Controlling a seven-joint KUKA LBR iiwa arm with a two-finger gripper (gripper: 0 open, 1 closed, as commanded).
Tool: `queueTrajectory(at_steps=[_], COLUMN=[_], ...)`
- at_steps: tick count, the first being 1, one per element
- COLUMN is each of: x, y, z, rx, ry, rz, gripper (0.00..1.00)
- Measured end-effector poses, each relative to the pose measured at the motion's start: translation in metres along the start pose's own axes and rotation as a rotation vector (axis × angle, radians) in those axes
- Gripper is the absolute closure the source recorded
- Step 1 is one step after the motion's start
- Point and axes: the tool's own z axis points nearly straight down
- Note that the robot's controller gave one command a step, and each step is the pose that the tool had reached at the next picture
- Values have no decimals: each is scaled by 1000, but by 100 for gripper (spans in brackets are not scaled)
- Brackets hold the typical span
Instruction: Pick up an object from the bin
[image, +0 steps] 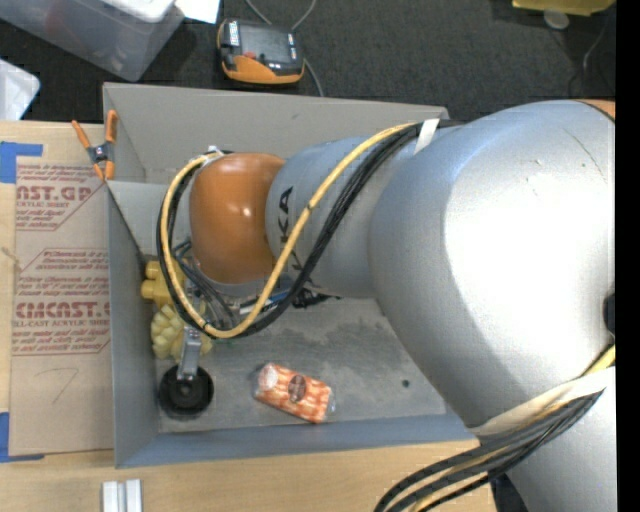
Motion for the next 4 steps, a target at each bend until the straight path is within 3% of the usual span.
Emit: queueTrajectory(at_steps=[1, 2, 3, 4], x=[-9, -9, -4, -4], y=[3, -10, -1, -1], z=[-3, 27, 27, 27], rx=[0, 0, 0, 0], ry=[-3, 0, -1, -1], rz=[163, 19, 397, 397], gripper=[0, 0, 100, 100])
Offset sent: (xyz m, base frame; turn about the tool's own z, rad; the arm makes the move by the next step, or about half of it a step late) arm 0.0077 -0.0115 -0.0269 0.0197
